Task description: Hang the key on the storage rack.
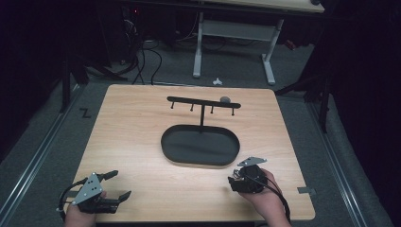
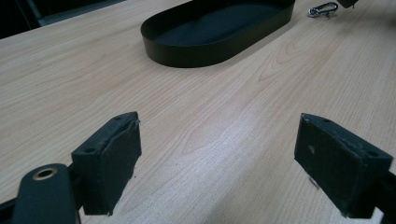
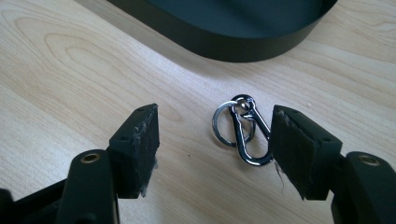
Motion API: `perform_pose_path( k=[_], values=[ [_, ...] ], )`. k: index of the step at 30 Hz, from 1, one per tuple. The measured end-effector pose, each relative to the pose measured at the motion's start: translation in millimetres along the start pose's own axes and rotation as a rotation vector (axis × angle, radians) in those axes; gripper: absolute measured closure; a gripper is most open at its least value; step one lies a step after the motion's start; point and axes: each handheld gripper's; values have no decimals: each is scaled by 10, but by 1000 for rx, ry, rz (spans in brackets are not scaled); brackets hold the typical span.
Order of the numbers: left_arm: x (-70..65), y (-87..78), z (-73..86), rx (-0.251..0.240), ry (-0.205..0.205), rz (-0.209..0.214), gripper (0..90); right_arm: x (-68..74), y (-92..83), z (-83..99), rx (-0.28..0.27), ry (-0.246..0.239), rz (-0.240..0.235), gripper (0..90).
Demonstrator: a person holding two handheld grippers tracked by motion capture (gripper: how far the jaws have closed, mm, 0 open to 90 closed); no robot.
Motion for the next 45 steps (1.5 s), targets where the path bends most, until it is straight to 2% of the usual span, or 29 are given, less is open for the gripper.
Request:
perform_pose_path(
  k=[8,12,14,18,20,21,22,35,43,44,45],
  values=[
    [4,4,5,4,-3,7,152,-18,-15,-51,77,-14,-6,375],
    [0,3,4,5,-3,9,152,1,-11,-92,140,-51,4,427],
    [1,5,5,7,-2,11,152,-2,-24,-105,147,-57,5,440],
    [-1,16,6,10,-1,14,152,-19,-50,-144,173,-58,-2,479],
    [-5,18,4,12,0,17,152,-22,-20,-172,214,-42,1,488],
    [-5,18,4,12,0,17,152,-22,-20,-172,214,-42,1,488],
    [-7,18,4,12,0,18,152,-16,13,-196,236,-49,7,487],
    [1,12,7,14,-1,25,152,39,211,-413,322,-94,61,474],
    [2,12,7,14,0,25,152,3,322,-416,356,-82,72,494],
    [2,13,7,14,-1,27,152,-18,332,-418,351,-95,69,505],
    [1,13,8,14,-1,27,152,-19,332,-417,358,-79,73,518]
  ],
)
Point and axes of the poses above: each handheld gripper's, and its own axes: y roughly forward along the jaws, z roughly out of its underside, x roughly to its left, and after that the axes turned 6 degrees about y, right-handed
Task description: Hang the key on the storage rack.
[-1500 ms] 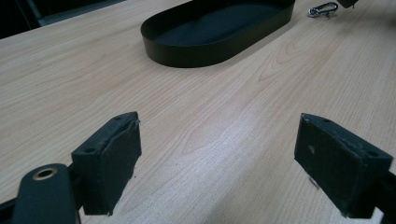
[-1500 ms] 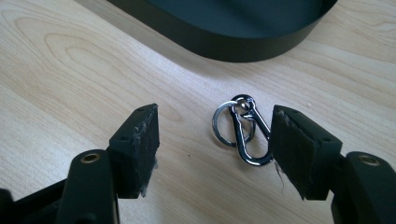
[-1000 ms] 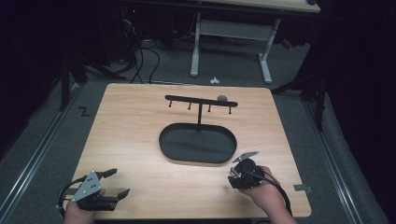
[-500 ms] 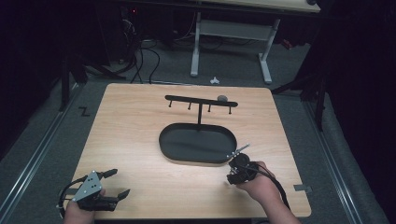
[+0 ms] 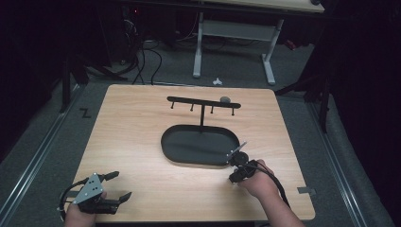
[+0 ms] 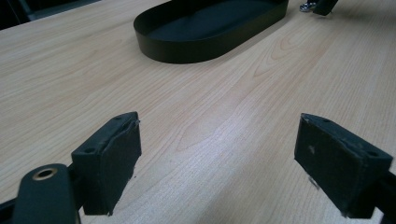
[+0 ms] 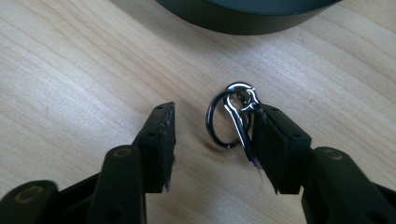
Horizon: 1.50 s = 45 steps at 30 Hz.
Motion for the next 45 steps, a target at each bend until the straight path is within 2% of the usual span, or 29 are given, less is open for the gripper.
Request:
perform_pose_path(
  k=[4,7,13,22,23,24,25,29,37,41,42,43,44,45],
  values=[
    [-2,5,-1,2,2,2,152,-32,15,6,1,14,-3,580],
    [-6,9,0,4,2,3,152,-47,18,5,-6,5,-1,595],
    [-6,11,1,6,2,4,152,-56,-11,3,-15,28,-7,587],
    [-7,9,0,6,3,7,152,-100,-111,-28,-38,42,0,566],
    [-6,9,1,7,3,8,152,-122,-114,-27,-42,31,2,559],
    [-5,9,1,7,3,8,152,-151,-119,-10,-36,58,5,546],
    [-4,10,2,6,2,9,152,-151,-119,-10,-36,58,5,546],
    [-8,16,-1,11,5,12,152,-196,-62,24,-24,73,-9,526],
    [-13,24,1,15,7,15,152,-227,19,-21,-3,51,-6,552],
    [-12,23,7,16,4,16,152,-281,48,-48,12,50,-30,583],
    [-10,23,7,16,3,16,152,-306,51,-52,14,59,-68,635],
    [-10,23,7,16,3,16,152,-306,51,-52,14,59,-68,635],
    [-10,25,6,16,2,17,152,-317,53,-54,15,54,-81,639],
    [-13,27,3,15,3,19,152,-335,56,-72,26,26,-89,649]
  ],
)
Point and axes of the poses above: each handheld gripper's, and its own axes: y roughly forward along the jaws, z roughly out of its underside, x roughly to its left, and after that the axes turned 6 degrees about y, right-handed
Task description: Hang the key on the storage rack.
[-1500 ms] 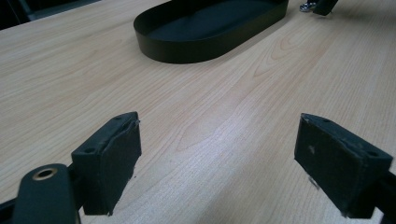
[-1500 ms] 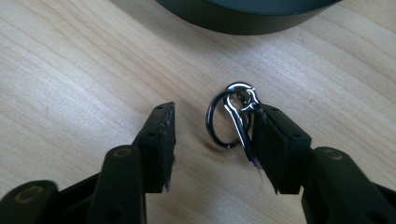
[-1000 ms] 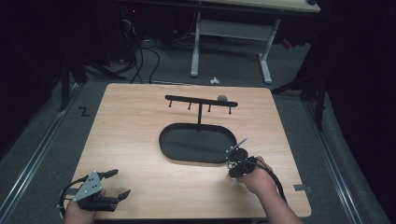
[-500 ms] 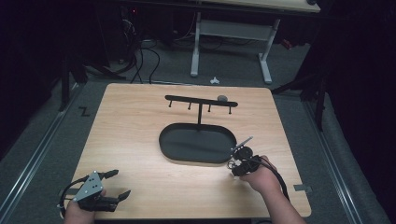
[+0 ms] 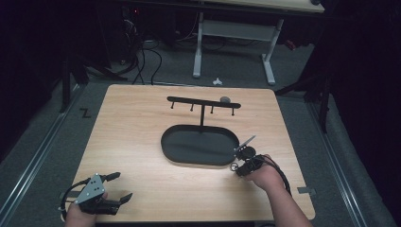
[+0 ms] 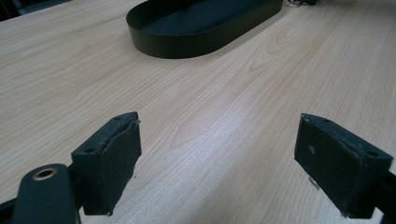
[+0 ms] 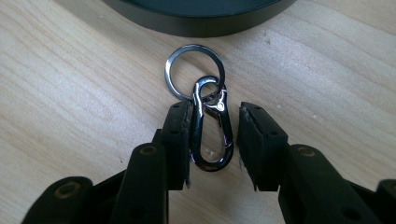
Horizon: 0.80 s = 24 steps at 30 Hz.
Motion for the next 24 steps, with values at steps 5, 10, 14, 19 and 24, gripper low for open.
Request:
perform_pose_path(
  k=[5,10,14,19,24],
  values=[
    [-5,-3,-9,0,3,3,152,8,6,-63,45,-18,5,649],
    [1,-7,-2,-5,-2,3,152,20,5,-70,50,-17,8,680],
    [-1,-1,2,-1,-5,4,152,25,4,-69,49,-13,11,684],
    [-8,2,5,4,-4,-2,152,37,3,-48,37,8,21,690],
    [-12,1,10,10,-3,0,152,43,-2,-40,41,15,22,693]
  ],
)
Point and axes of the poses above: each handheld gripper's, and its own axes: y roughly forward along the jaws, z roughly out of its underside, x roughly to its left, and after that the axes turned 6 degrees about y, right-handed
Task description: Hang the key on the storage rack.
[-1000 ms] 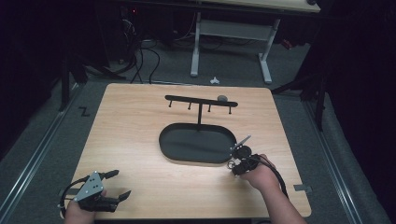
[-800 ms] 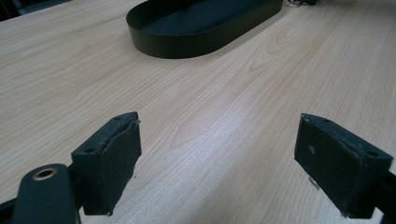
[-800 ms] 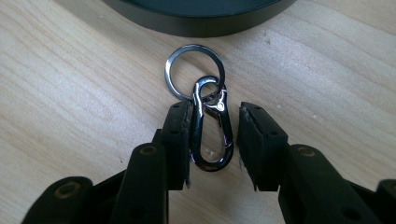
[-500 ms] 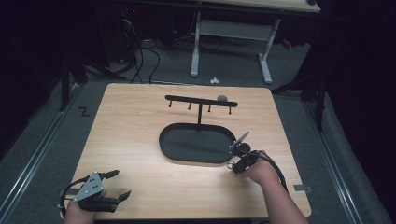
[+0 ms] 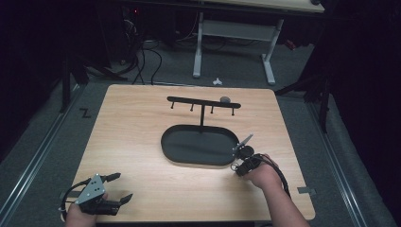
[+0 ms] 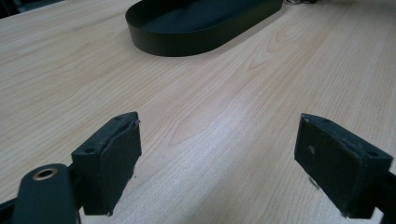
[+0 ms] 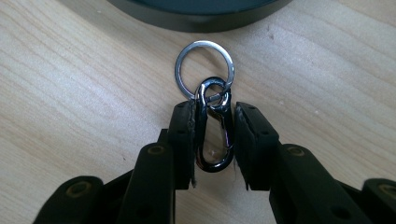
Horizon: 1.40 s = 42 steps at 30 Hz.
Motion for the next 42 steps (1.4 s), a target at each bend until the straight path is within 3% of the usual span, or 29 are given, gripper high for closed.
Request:
perform_pose_path(
  k=[14,15,16,18,25,30,31,33,34,37,42],
  values=[
    [3,5,-1,2,3,4,153,10,-201,93,-56,5,-41,699],
    [4,6,-1,3,3,5,152,17,-234,108,-53,11,-47,806],
    [4,7,-2,3,4,6,152,17,-234,108,-53,11,-47,806],
    [3,8,-4,3,6,7,152,2,-283,114,-73,9,-42,897],
    [1,12,-6,2,7,10,152,62,-294,112,-49,-22,-38,895],
    [2,13,-3,2,4,10,152,118,-242,109,-28,-30,-52,808],
    [2,13,-3,2,3,10,152,139,-230,114,-14,-9,-55,755],
    [2,13,-2,2,2,10,152,140,-174,118,-13,-26,-65,624],
    [2,13,-1,2,2,10,152,150,-144,123,-20,-8,-61,591],
    [2,13,-1,2,1,10,152,168,-78,122,-20,3,-74,565],
    [2,5,0,3,2,10,152,167,-15,94,-10,12,-88,611]
  ],
)
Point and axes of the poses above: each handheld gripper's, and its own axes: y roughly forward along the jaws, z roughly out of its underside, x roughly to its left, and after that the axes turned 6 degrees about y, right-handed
